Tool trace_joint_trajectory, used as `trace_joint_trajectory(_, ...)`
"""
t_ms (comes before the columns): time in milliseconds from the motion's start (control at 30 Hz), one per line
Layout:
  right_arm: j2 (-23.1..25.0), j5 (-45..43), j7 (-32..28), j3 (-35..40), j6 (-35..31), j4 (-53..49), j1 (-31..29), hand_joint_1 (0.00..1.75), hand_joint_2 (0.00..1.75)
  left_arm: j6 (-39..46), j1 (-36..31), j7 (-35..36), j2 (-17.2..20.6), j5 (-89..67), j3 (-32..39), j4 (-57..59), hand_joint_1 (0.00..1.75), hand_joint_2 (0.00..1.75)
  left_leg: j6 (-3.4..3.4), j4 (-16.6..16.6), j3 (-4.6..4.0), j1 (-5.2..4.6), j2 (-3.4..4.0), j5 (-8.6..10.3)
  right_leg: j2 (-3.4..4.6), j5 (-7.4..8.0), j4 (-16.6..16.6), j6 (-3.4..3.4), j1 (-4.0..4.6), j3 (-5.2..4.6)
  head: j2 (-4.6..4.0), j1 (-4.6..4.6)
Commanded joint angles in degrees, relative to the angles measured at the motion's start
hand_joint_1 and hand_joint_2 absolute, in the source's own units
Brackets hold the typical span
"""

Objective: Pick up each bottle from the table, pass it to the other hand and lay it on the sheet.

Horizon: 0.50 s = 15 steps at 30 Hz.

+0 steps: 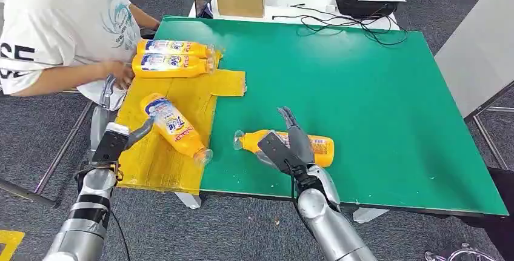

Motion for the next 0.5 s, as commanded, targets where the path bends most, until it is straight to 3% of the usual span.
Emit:
trace_joint_trajectory(33,-2.25,9.72,6.56,-0.69,-1.57,6.48,-2.53,0.0,1.75,-4.08,-2.06,2.64,-5.78,4.98,3.86,-1.19,0.0,1.75,-0.01,-0.01,0.18,0.03,-0.13,-0.06,-0.13,-0.09,-0.04,-0.03,0.03,0.24,0.0,0.02)
trace_joint_trajectory(233,-1.19,13.54,8.63,-1.87,-1.89,13.12,-5.06,0.0,1.75,-3.05,-1.57,2.01,-6.72,4.35,1.44,-2.15,0.0,1.75,-0.04,0.0,0.37,0.01,-0.09,-0.15,-0.08,-0.17,0.0,-0.07,0.01,0.43,0.0,0.02)
trace_joint_trajectory(500,-1.56,15.33,9.99,-1.94,-2.08,14.16,-5.78,0.0,1.75,-4.45,-1.57,2.62,-6.71,5.47,1.35,-1.93,0.0,1.75,-0.04,-0.01,0.23,0.02,-0.07,-0.1,-0.03,-0.09,-0.02,-0.04,0.03,0.27,0.0,0.0)
